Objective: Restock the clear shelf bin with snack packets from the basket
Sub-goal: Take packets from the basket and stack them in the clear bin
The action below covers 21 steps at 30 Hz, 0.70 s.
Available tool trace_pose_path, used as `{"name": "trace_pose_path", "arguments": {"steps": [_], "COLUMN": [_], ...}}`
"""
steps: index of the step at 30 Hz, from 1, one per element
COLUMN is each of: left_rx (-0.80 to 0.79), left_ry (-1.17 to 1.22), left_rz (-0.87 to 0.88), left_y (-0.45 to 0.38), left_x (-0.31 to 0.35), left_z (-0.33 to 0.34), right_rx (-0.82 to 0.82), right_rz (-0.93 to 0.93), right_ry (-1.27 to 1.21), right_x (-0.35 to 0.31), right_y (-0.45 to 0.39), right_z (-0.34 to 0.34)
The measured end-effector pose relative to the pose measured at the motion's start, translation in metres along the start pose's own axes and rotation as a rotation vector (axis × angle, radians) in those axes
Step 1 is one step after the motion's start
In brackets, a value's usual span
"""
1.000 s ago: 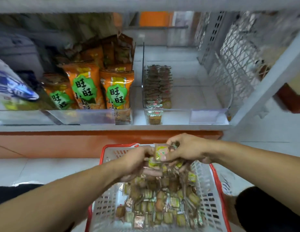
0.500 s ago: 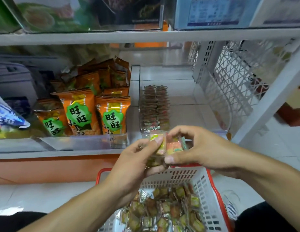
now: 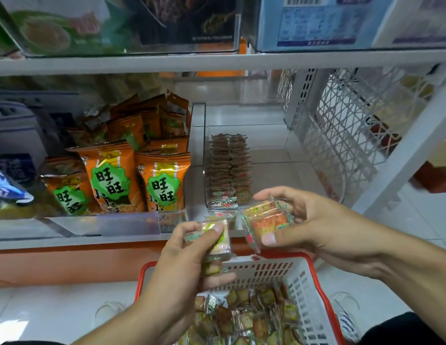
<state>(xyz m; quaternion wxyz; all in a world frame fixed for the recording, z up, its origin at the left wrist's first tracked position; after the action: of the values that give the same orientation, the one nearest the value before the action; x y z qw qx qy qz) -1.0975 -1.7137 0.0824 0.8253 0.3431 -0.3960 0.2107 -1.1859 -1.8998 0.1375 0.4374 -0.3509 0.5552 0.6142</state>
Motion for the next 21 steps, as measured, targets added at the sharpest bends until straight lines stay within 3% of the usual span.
{"name": "trace_pose_path", "arguments": {"steps": [3, 8, 12, 21], "left_rx": [-0.006, -0.088, -0.114, -0.249], "left_ry": [-0.047, -0.016, 0.023, -0.061], "left_rz": [-0.031, -0.087, -0.081, -0.151], "left_y": [0.002, 0.003, 0.005, 0.001], "left_x": [0.001, 0.001, 0.007, 0.009], "left_z": [0.001, 0.005, 0.009, 0.015], "right_rx": [-0.082, -0.128, -0.204, -0.217], "right_rz": [-0.030, -0.107, -0.080, -0.027], "right_ry": [-0.171, -0.224, -0.107, 0.138], "right_x": [-0.003, -0.002, -0.002, 0.008], "right_y": [0.001, 0.000, -0.002, -0.009], "right_z": [0.003, 0.010, 0.011, 0.013]}}
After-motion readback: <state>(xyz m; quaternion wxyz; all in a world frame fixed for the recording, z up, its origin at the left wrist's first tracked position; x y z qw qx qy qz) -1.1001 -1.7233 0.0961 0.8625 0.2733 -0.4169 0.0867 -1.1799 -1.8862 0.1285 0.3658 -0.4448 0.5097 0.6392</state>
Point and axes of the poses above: each hand's wrist, its own y-axis away from the middle knuckle, its own z-axis out of the palm, x = y × z, the point moved 3 cm from there along -y, towards the middle knuckle, and after that the axes turned 9 degrees about -x, right-handed, at the moved point
